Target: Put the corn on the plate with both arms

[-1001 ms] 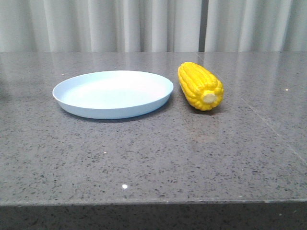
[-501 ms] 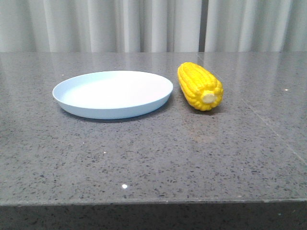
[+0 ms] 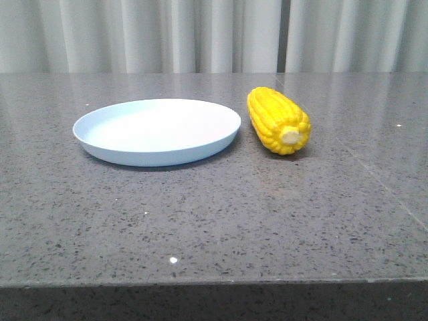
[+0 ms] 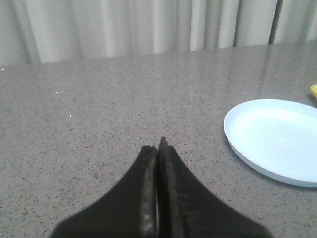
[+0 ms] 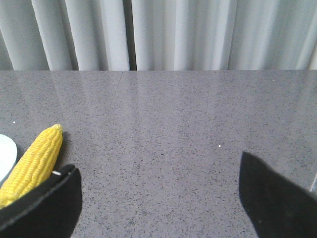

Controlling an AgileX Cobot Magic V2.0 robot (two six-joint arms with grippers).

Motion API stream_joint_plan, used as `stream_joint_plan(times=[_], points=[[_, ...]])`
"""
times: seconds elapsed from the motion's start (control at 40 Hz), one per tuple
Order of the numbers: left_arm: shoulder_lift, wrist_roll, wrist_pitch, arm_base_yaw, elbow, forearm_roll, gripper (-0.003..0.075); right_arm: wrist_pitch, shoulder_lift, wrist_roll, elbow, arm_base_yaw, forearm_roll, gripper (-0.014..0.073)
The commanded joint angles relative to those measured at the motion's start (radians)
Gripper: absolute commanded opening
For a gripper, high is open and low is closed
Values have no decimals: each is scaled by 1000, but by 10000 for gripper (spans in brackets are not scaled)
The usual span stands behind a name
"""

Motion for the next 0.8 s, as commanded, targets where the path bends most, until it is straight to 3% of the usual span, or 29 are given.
stream_joint_plan(times=[0.0, 0.63, 0.78], points=[[-5, -2, -91, -6, -25, -12, -20, -70, 16, -4, -38, -7, -2, 664], [-5, -2, -91, -6, -25, -12, -20, -115, 22, -4, -40, -7, 14, 664], [-5, -2, -91, -6, -25, -12, -20, -48, 146, -4, -98, -7, 23, 664]])
